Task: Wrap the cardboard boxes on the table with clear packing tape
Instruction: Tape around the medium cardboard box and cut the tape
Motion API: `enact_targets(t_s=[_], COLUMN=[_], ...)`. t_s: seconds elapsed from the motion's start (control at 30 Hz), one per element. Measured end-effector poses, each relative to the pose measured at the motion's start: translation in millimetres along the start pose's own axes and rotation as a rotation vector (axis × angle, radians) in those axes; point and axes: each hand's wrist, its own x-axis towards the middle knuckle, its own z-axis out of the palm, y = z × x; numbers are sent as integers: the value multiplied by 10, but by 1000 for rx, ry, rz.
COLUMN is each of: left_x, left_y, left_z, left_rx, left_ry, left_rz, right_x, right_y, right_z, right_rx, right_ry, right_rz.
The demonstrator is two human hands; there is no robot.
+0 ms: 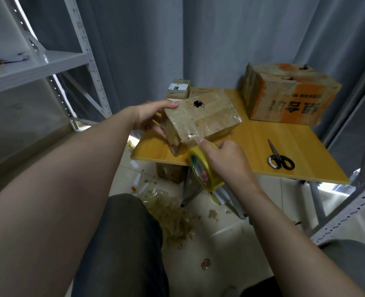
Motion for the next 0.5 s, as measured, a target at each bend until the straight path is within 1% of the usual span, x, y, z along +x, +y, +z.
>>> enact_targets(t_s=[0.07,0.23,0.33,0.4,0.5], left_x=[-1,93,62,21,-16], left_y=[-57,-172,-113,-18,89], left_z=[11,-3,17,40,42], left_rx=[-19,-51,-12,79,248], left_ry=[-23,-89,-91,1,267], left_rz=[-29,-37,-18,23,198], right_x=[-18,50,107,155,155], right_y=[8,68,91,115,38], right_z=[26,105,177,226,241], right_rx=[-23,-74,-81,-61,-11], right_ry=[20,49,62,63,49], right_rz=[-9,-3,11,31,39])
